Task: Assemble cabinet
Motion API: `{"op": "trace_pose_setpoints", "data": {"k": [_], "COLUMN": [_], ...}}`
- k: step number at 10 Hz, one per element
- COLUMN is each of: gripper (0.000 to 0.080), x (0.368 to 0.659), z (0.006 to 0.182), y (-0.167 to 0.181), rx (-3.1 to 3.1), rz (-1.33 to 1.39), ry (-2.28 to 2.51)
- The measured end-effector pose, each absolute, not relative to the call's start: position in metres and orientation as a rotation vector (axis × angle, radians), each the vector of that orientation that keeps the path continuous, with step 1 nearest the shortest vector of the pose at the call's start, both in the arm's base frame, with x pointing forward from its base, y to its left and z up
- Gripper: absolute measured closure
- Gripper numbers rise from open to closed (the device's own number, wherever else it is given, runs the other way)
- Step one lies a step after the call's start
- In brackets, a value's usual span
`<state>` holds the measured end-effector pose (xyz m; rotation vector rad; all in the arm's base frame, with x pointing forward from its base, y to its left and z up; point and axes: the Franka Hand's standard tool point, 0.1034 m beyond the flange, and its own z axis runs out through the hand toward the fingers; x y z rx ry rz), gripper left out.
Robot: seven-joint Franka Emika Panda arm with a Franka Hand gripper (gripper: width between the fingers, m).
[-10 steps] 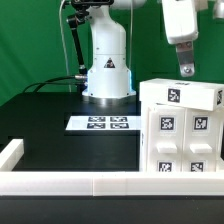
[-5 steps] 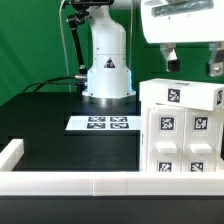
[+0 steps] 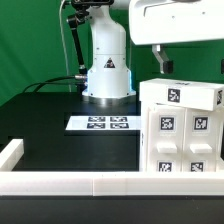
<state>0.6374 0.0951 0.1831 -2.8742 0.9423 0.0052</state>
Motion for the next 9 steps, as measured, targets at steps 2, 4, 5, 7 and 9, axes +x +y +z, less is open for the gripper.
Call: {"op": "trace_pose_setpoints", "data": {"k": [2,4,5,7,9], "gripper": [0.0002,0.0002,0.0002,0.0002,0.0002], "x": [0.6397,0.6428,0.6434,0.6449,0.6448], "z": [0.1824,0.183,0.183,0.1823,0.182], "y": [0.0938,0.0948,0.0948,0.0939,0.0931], "rx": [-2.975,-3.035,-3.054,-3.061,-3.047], "rz": [-0.047,-0.092,-0.106,-0.128,-0.136], "ry": [0.627,0.311,0.118,-0.215,-0.476]}}
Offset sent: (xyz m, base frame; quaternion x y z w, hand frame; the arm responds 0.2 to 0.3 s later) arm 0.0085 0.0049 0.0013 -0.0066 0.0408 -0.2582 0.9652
